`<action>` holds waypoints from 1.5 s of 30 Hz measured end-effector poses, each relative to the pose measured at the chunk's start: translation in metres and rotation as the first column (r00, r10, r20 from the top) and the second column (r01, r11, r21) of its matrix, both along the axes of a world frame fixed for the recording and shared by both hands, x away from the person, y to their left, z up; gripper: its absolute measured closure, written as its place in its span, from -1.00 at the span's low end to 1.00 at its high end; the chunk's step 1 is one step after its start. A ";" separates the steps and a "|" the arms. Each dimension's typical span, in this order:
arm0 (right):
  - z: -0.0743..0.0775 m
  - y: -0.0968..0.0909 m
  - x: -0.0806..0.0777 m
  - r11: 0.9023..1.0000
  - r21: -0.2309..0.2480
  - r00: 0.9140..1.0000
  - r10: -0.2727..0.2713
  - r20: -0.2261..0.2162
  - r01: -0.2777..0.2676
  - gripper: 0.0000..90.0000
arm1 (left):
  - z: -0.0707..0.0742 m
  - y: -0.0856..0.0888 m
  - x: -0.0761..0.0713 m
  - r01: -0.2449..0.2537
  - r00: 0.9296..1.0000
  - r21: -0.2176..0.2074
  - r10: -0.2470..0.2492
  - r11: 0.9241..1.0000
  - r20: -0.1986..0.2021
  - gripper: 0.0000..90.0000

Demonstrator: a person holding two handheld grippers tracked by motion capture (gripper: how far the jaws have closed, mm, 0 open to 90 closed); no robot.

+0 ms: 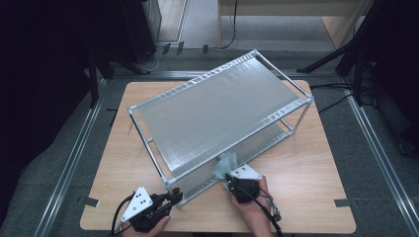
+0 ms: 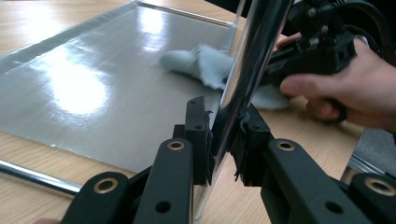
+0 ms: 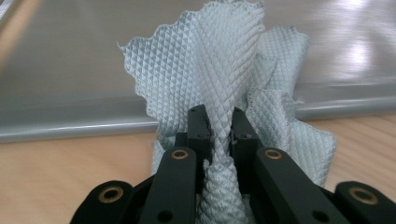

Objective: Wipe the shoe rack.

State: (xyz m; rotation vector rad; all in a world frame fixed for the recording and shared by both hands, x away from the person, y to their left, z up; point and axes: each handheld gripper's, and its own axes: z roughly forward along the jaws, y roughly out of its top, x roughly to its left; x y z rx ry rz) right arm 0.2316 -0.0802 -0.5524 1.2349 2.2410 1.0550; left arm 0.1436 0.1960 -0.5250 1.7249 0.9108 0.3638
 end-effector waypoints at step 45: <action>0.034 -0.140 -0.027 0.966 0.120 0.967 -0.240 0.086 0.229 -0.64 | -0.001 -0.080 0.038 0.152 0.987 0.019 -0.153 0.988 0.050 0.76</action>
